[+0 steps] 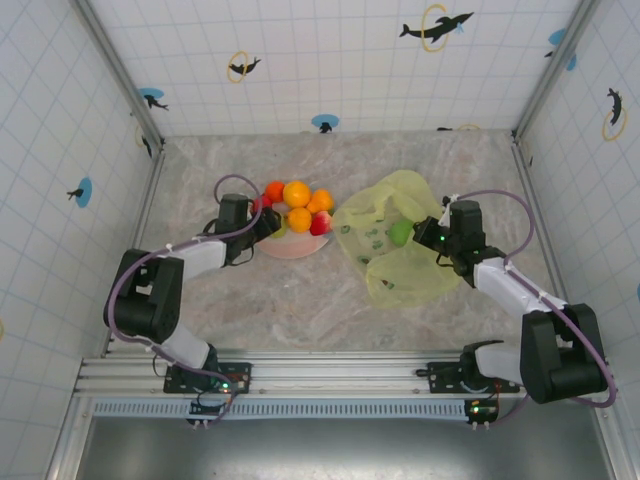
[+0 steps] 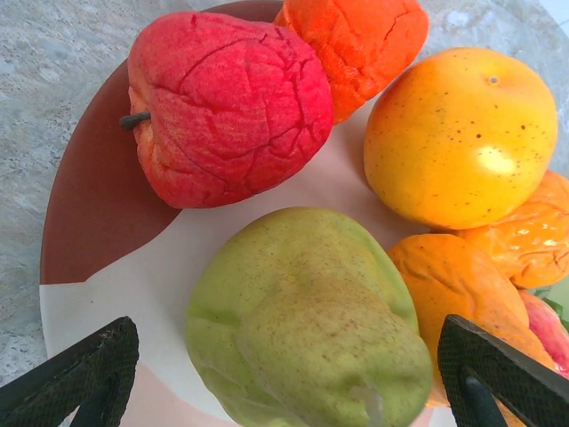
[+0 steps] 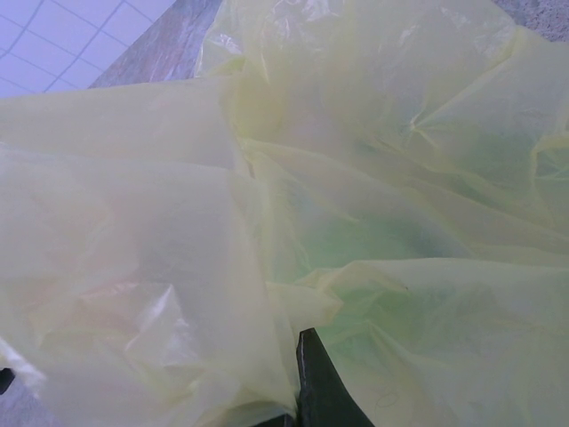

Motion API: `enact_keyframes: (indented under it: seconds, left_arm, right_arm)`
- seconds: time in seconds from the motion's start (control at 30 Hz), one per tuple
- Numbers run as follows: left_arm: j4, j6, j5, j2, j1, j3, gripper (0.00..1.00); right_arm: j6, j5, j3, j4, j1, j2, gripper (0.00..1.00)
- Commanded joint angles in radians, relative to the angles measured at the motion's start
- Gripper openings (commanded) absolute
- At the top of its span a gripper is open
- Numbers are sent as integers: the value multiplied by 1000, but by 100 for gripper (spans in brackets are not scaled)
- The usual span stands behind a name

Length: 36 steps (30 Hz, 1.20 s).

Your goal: Place the fruits into the plastic bag

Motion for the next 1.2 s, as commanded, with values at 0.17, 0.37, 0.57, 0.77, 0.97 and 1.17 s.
enact_keyframes:
  seconds: [0.17,0.37,0.57,0.77,0.97,1.17]
  left_arm:
    - [42,-4,26,52,5,28,89]
    - [66,-9,42,77,5,25,89]
    - [98,-27,76,91,6,21,89]
    - [117,-37,78,94,6,9,86]
    - [139,-50,69,90,6,-7,81]
    - [132,-43,67,109,5,2,82]
  right_arm:
    - [-2,-2,-15,43,7,8,0]
    - [0,-4,-14,45,9,11,0]
    - [1,-4,-16,46,9,12,0]
    - [0,-1,-15,46,8,14,0]
    - [0,-4,-10,45,9,17,0]
    - [0,-4,-4,42,10,17,0]
